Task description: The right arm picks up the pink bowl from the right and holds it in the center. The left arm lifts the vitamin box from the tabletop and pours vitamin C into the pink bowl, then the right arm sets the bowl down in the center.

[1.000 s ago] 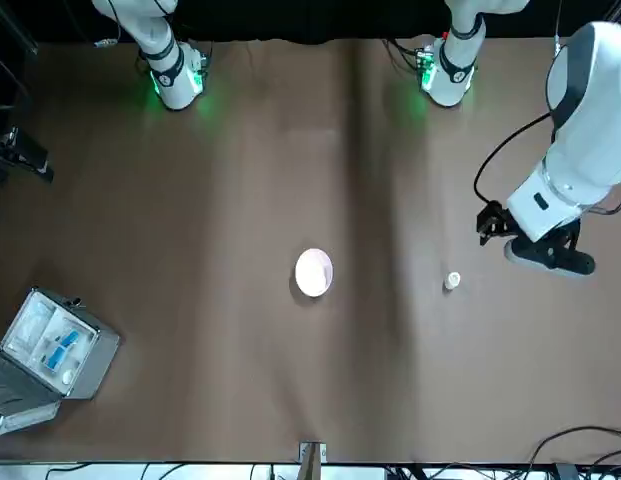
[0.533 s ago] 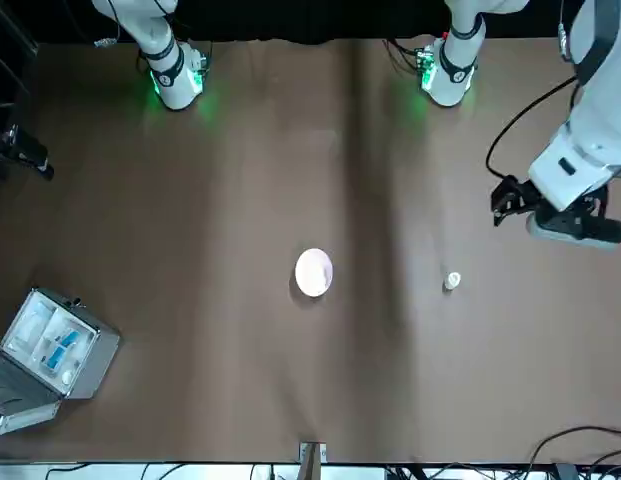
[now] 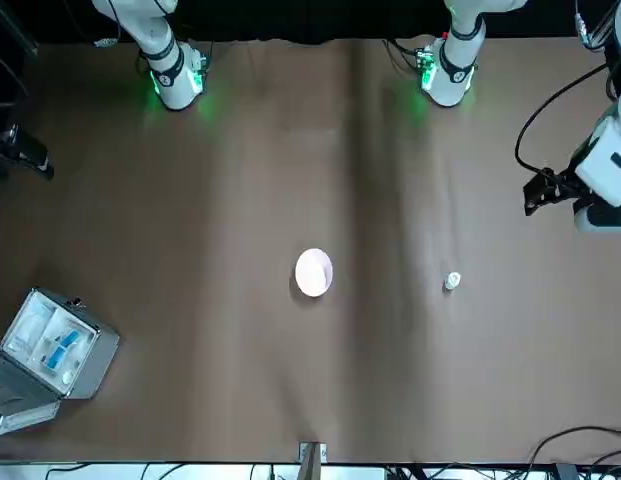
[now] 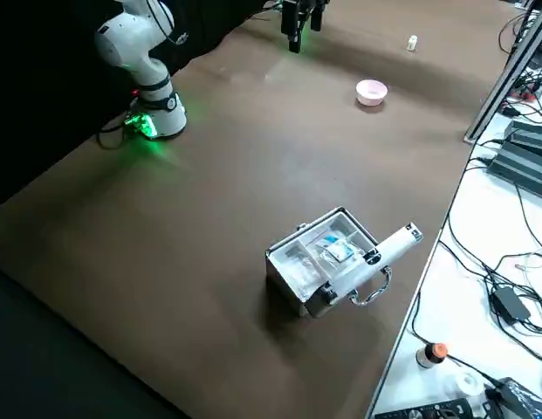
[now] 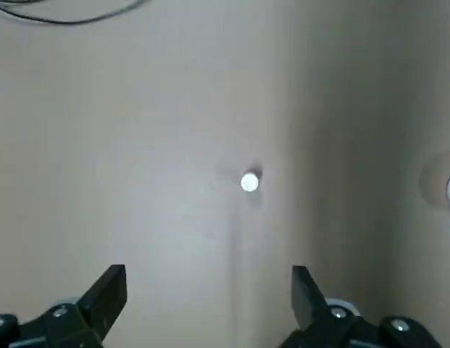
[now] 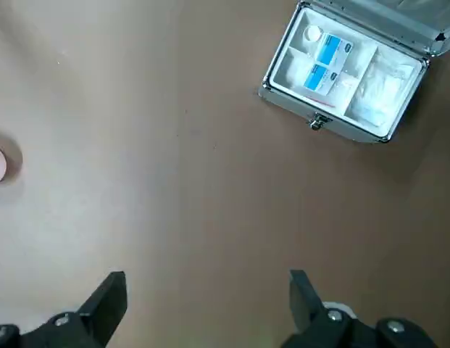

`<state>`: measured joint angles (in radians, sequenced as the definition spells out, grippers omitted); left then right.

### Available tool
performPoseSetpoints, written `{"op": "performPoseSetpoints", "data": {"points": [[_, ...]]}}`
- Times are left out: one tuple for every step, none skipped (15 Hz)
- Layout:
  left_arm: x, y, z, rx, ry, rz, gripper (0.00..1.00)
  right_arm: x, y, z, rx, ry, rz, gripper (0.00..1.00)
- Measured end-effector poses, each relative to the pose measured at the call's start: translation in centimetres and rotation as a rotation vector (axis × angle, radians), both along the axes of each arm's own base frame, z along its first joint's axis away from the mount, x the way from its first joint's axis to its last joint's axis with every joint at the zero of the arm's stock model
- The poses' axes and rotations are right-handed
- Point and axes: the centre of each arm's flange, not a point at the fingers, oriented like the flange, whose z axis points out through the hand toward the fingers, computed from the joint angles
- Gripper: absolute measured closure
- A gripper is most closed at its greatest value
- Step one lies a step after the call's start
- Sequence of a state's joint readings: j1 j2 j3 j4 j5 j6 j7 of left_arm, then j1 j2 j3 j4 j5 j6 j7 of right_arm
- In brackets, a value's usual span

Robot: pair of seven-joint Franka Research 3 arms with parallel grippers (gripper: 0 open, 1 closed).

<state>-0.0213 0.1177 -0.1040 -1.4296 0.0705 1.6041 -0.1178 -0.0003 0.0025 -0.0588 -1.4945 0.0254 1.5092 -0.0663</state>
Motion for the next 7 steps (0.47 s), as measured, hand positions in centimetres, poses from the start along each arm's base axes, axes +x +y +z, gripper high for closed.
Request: {"op": "performPoseSetpoints", "data": {"points": [[-0.13,-0.15,0.31,-0.003,-0.008,0.012,0.0,-0.01,-0.01,-0.01,0.0,0.001,0.0,0.01],[-0.24,-0.26,0.51,-0.009,-0.012,0.021,0.0,-0.01,-0.02,-0.01,0.0,0.001,0.0,0.01],[-0.29,-0.31,0.6,-0.016,-0.012,0.025,0.0,-0.03,-0.02,-0.02,0.0,0.003,0.0,0.01],[-0.3,-0.32,0.59,-0.021,-0.012,0.026,0.0,-0.05,-0.02,-0.04,0.0,0.005,0.0,0.01],[-0.29,-0.32,0.55,-0.022,-0.011,0.026,0.0,-0.06,-0.02,-0.05,0.0,0.006,0.0,0.01],[-0.29,-0.31,0.48,-0.022,-0.009,0.026,0.0,-0.07,-0.02,-0.06,0.0,0.006,0.0,0.01],[-0.29,-0.28,0.4,-0.022,-0.008,0.028,0.0,-0.07,-0.02,-0.06,0.0,0.006,0.0,0.01]]}}
